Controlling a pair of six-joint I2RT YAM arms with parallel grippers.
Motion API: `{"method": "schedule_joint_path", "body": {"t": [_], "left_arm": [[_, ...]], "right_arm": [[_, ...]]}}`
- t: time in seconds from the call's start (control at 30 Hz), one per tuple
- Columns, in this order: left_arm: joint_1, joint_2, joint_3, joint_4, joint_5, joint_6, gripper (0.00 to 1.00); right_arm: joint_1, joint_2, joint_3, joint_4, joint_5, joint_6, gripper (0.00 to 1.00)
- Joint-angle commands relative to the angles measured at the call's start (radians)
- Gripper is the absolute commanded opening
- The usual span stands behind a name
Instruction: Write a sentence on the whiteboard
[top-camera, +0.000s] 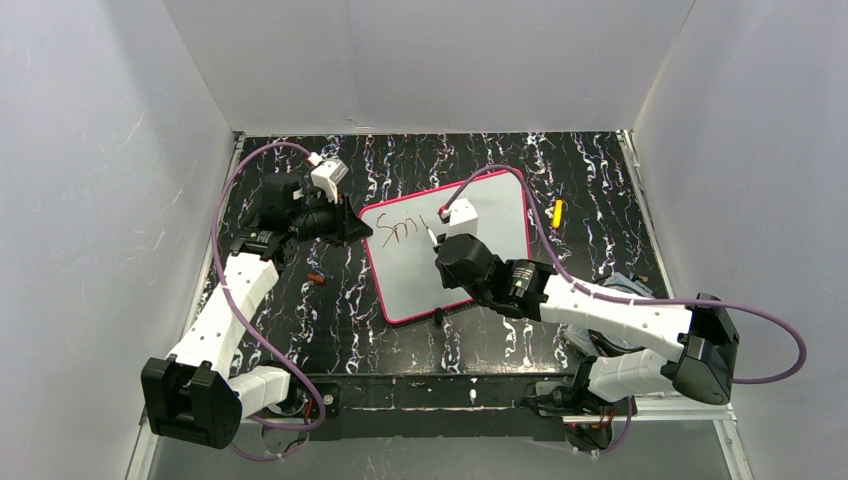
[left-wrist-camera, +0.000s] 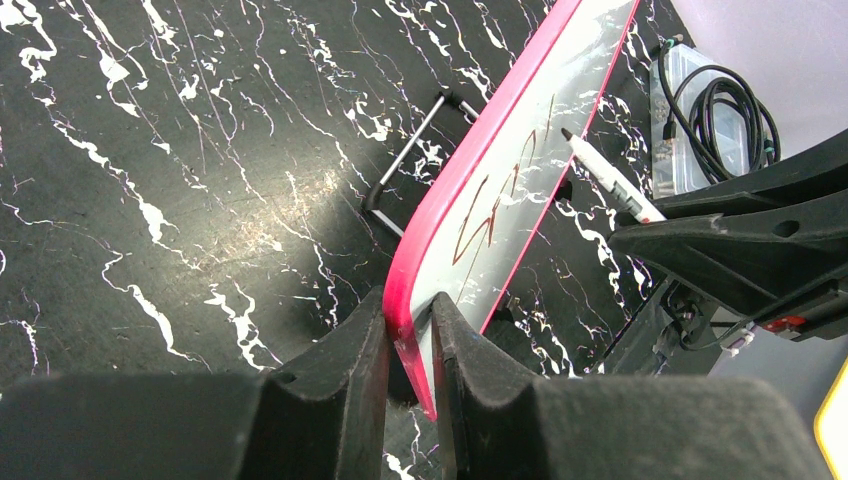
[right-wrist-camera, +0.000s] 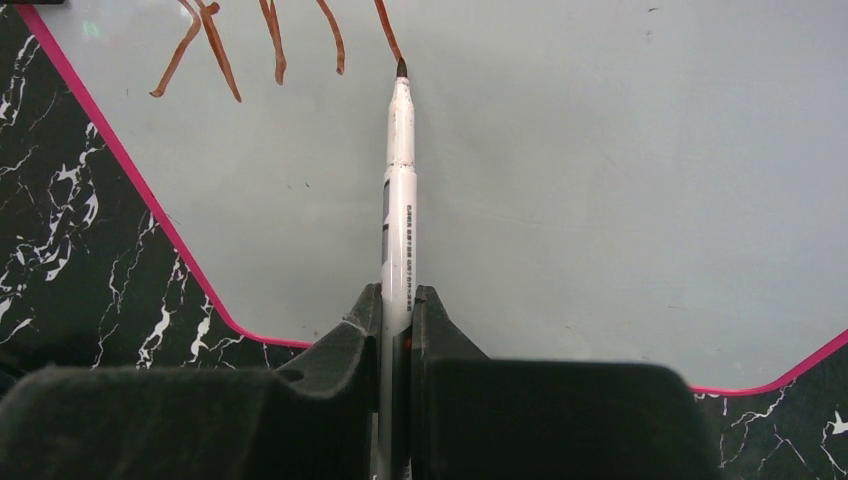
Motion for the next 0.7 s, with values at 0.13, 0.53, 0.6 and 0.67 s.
{"method": "schedule_joint_path", "body": {"t": [0.13,0.53,0.6,0.67], "left_arm": [[-0.009,-0.027,-0.003,-0.017,-0.004,0.040,0.00],[-0.009,-0.025,-0.002,-0.016,-0.004,0.039,0.00],[-0.009,-0.025,-0.003,-0.016,-0.001,0.039,0.00],[-0.009,-0.025,-0.002,-0.016,-0.002,0.038,0.00]], "right_arm": [[-0.004,0.006,0.086,0.033,0.037,-0.069,0.01],[-0.005,0.050,0.141,0.081,0.040,-0.120,0.01],[-0.006,0.055,0.143,0.077,0.047,-0.120,0.01],[-0.006,0.060,0.143,0.076,0.053,-0.120,0.01]]}}
